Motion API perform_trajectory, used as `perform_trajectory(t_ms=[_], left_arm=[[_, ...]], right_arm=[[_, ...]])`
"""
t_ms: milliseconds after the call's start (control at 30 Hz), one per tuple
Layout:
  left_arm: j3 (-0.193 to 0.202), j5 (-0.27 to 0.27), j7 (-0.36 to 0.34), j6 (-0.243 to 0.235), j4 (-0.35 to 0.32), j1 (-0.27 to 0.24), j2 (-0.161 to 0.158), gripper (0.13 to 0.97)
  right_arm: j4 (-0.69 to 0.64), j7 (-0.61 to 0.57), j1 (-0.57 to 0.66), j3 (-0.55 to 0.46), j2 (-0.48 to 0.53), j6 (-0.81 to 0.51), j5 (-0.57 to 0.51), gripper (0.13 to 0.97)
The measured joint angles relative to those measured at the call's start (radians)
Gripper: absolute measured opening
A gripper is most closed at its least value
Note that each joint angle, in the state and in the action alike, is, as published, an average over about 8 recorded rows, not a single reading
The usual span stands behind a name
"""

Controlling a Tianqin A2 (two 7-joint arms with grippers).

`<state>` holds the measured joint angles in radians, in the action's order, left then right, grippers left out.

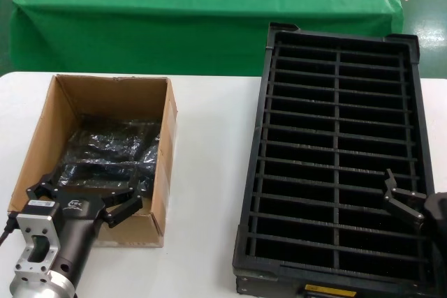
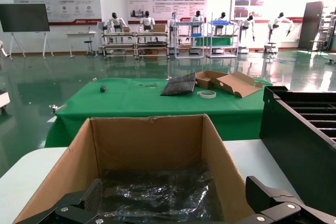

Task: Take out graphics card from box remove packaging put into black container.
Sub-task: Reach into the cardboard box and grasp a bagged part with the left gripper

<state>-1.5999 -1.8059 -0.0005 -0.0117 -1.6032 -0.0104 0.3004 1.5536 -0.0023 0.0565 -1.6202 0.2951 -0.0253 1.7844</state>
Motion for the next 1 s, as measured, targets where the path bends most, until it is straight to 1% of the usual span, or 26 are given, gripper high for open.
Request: perform_trajectory(t_ms=[1000], left_arm=[[0.0, 0.0, 0.0, 0.0, 0.0, 0.0, 0.0, 0.966]], right_arm=[[0.0, 0.0, 0.0, 0.0, 0.0, 0.0, 0.0, 0.966]])
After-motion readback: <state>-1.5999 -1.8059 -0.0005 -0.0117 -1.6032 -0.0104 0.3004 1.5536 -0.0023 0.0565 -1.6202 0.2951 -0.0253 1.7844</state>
